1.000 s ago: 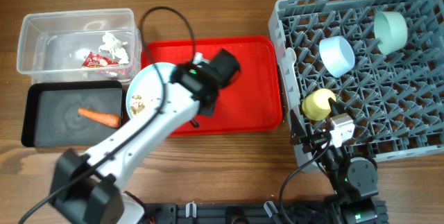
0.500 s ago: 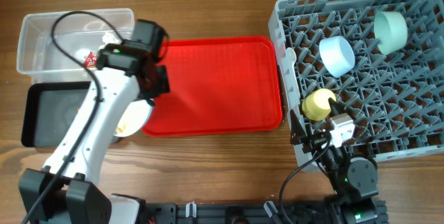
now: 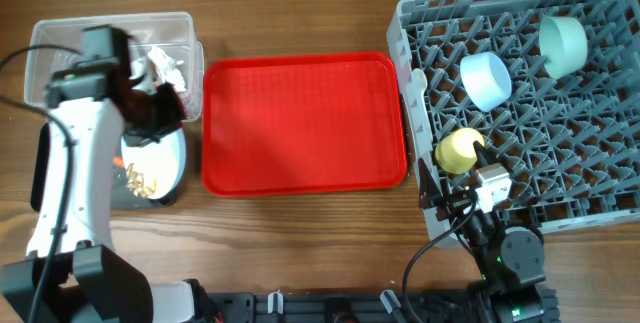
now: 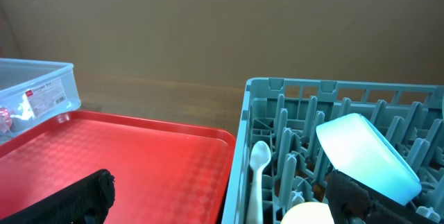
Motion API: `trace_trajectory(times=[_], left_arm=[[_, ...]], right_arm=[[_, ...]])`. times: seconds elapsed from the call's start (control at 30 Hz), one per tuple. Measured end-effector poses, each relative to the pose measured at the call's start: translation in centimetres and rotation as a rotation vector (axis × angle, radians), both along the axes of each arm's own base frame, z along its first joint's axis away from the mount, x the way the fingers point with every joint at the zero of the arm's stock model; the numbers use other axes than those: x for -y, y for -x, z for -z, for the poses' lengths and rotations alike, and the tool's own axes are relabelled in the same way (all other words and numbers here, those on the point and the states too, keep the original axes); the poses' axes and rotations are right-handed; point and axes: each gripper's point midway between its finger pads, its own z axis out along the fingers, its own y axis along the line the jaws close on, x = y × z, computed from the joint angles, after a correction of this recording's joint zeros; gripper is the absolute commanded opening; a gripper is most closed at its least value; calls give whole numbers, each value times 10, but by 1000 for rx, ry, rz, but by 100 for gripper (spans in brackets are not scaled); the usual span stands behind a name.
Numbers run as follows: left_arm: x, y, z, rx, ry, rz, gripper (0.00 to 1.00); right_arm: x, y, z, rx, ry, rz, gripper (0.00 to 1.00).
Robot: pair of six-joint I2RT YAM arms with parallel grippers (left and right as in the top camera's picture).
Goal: Sort waste into correct bins and load items into the dishwasher rack
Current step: 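Tilt the plate over the black tray to dump the rice and peanuts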
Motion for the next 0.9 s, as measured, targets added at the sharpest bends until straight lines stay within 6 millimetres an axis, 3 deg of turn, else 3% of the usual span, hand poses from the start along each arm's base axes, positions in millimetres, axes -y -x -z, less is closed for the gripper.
trace_trajectory(times=[0.43, 0.63, 0.8, 0.9], left_arm=[[-45, 1, -30, 195, 340, -102, 4], [-66, 14, -52, 313, 496, -150, 4], [-114, 34, -72, 466, 572, -294, 4], [-125, 40, -80, 521, 595, -328, 4]], right_arm=[[0, 0, 0, 0, 0, 0, 100], [0, 0, 0, 0, 0, 0, 99], [0, 0, 0, 0, 0, 0, 100], [0, 0, 0, 0, 0, 0, 100]])
